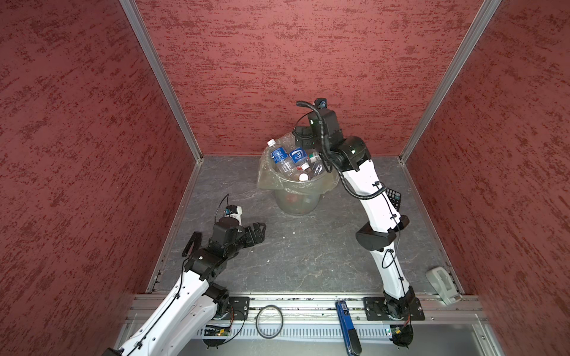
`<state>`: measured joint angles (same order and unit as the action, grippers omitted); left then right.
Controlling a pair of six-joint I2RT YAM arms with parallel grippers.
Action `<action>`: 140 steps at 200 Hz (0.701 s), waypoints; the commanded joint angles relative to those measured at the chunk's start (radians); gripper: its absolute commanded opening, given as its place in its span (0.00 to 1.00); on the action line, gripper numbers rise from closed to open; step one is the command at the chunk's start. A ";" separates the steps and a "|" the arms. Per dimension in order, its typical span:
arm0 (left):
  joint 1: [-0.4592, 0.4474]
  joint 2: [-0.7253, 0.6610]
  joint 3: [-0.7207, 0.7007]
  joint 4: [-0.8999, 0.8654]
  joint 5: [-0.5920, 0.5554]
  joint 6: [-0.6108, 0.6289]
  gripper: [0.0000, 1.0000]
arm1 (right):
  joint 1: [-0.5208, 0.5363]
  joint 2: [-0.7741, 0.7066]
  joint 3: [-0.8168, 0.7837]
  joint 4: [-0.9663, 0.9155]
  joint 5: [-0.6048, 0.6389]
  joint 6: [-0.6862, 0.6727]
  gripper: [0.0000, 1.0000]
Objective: Throw the plastic bottles in the bin
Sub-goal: Throw the plastic bottle into the trash bin.
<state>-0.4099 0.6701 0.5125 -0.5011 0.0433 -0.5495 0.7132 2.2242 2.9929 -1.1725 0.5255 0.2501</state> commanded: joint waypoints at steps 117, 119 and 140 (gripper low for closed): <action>0.065 0.234 0.191 0.018 -0.020 0.122 1.00 | -0.047 -1.080 -1.596 0.363 0.061 0.128 0.99; 0.069 0.239 0.195 0.019 -0.017 0.124 0.99 | -0.052 -1.089 -1.611 0.362 0.061 0.131 0.99; 0.102 0.284 0.229 0.027 -0.010 0.133 0.99 | -0.112 -1.167 -1.786 0.390 0.009 0.154 0.99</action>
<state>-0.3386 0.9161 0.7033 -0.4957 0.0246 -0.4545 0.6548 1.1427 1.3315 -0.8555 0.5751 0.3454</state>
